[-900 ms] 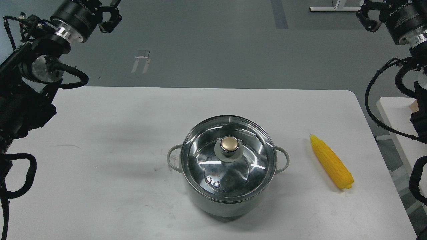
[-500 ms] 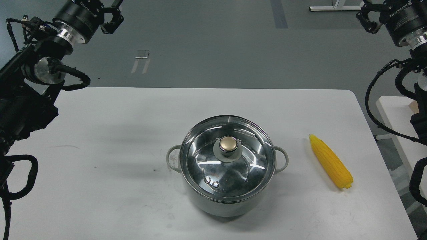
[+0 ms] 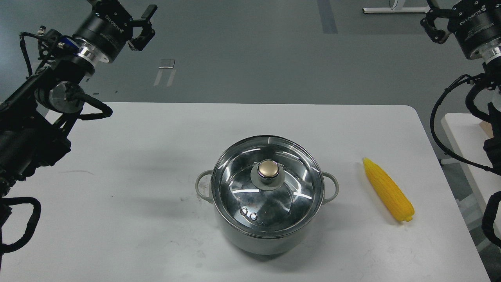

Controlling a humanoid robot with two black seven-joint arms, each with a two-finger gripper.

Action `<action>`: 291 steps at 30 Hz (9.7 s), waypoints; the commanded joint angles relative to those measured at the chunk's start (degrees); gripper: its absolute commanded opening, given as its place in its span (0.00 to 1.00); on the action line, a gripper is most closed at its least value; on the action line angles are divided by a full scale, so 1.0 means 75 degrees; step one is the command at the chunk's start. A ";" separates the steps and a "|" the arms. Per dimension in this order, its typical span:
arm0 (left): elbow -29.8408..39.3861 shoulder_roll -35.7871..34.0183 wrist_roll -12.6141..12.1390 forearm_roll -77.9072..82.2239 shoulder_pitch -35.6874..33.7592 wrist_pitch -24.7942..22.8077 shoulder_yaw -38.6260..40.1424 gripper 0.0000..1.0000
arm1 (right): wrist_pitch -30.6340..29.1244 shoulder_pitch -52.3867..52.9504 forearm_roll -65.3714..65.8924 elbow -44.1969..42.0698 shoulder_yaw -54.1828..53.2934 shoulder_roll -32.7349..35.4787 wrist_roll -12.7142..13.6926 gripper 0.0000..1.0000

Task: Open pot and put corn in

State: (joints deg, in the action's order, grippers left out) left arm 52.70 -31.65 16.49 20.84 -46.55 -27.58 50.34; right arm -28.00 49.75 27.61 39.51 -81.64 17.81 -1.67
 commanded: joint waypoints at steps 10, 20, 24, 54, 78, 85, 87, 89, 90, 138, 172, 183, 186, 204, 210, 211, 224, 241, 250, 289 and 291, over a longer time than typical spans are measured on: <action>0.5464 -0.1733 0.0191 0.5913 0.2022 0.1170 0.0155 0.90 | 0.0000 -0.0259 -0.0002 0.0309 -0.0072 0.0063 -0.0011 1.00; 0.6027 -0.1592 0.1422 1.0918 0.2315 0.2036 -0.0384 0.89 | 0.0000 -0.0446 -0.0002 0.0591 -0.0084 0.0169 -0.0011 1.00; 0.6145 -0.1487 0.1535 1.2254 0.2515 0.3090 -0.1144 0.89 | 0.0000 -0.0446 -0.0002 0.0603 -0.0072 0.0157 -0.0011 1.00; 0.4246 0.0060 0.1535 1.3888 0.2350 0.4545 -0.2892 0.64 | 0.0000 -0.0505 -0.0002 0.0603 -0.0061 0.0098 -0.0011 1.00; 0.5441 -0.1251 0.1535 1.3888 0.2280 0.4850 -0.2378 0.14 | 0.0000 -0.0517 -0.0002 0.0591 -0.0061 0.0087 -0.0011 1.00; 0.5465 -0.3114 0.1535 1.2423 0.2549 0.5318 -0.1346 0.14 | 0.0000 -0.0622 -0.0002 0.0591 -0.0072 0.0133 -0.0011 1.00; 0.5313 -0.3781 0.1535 1.1754 0.2795 0.5424 -0.1322 0.14 | 0.0000 -0.0669 -0.0002 0.0603 -0.0072 0.0145 -0.0023 1.00; 0.4602 -0.4437 0.1535 1.1192 0.3076 0.5541 -0.1439 0.12 | 0.0000 -0.0716 -0.0002 0.0614 -0.0072 0.0157 -0.0023 1.00; 0.4354 -0.4486 0.1535 1.1097 0.3135 0.5588 -0.1451 0.12 | 0.0000 -0.0716 -0.0002 0.0614 -0.0072 0.0157 -0.0011 1.00; 0.0344 -0.2424 0.1535 0.9725 0.6113 0.7411 -0.1580 0.54 | 0.0000 -0.1173 -0.0002 0.0907 -0.0061 0.0169 -0.0011 1.00; 0.0332 -0.1160 0.1535 0.1464 0.0805 0.5213 -0.0900 0.98 | 0.0000 -0.4102 0.6487 0.6109 0.0372 0.3531 0.0000 1.00; -0.0699 -0.0034 0.0874 -0.1500 -0.0216 0.2706 0.0681 0.98 | 0.0000 -0.4583 1.0695 0.7259 0.2259 0.4364 0.0036 1.00; -0.0699 0.0025 0.0532 -0.1724 -0.0204 0.2624 0.0846 0.98 | 0.0000 -0.4712 1.1680 0.7201 0.2716 0.4317 0.0036 1.00; -0.0617 0.0259 0.0590 -0.1783 -0.0181 0.2096 0.1010 0.98 | 0.0000 -0.5275 1.2985 0.6005 0.3385 0.2689 0.0480 0.57; -0.0605 0.0365 0.0602 -0.1794 -0.0122 0.2143 0.1010 0.98 | 0.0000 -0.5275 1.2985 0.5807 0.3478 0.2513 0.0493 0.36; -0.0617 0.0365 0.0602 -0.1794 -0.0122 0.2143 0.0999 0.98 | 0.0000 -0.5275 1.2985 0.5748 0.3525 0.2501 0.0493 0.30; -0.0617 0.0283 0.0602 -0.1806 -0.0110 0.2166 0.1010 0.98 | 0.0000 -0.5193 1.2985 0.6332 0.2778 0.3062 0.0434 0.00; -0.0523 0.0353 0.0579 -0.1736 -0.0122 0.2178 0.0916 0.98 | 0.0000 -0.2417 1.0686 0.7974 0.2867 0.1530 0.0446 0.00; -0.0523 0.0248 0.0473 -0.1666 -0.0192 0.2038 0.0823 0.98 | 0.0000 -0.1256 1.0709 0.7974 0.5888 0.0813 0.0446 0.00; -0.0512 0.0142 0.0555 -0.1677 -0.0216 0.1698 0.0869 0.98 | 0.0000 -0.1103 0.8098 0.7623 0.2262 0.0415 0.0364 0.98; -0.0512 0.0119 0.0567 -0.1677 -0.0216 0.1686 0.0893 0.98 | 0.0000 -0.1103 0.7360 0.7459 0.1524 0.0193 0.0364 0.98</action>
State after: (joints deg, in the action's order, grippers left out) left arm 48.86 -30.56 20.51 8.26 -48.35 -14.81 56.86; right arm -28.01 41.54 90.26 96.99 -62.73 21.42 1.05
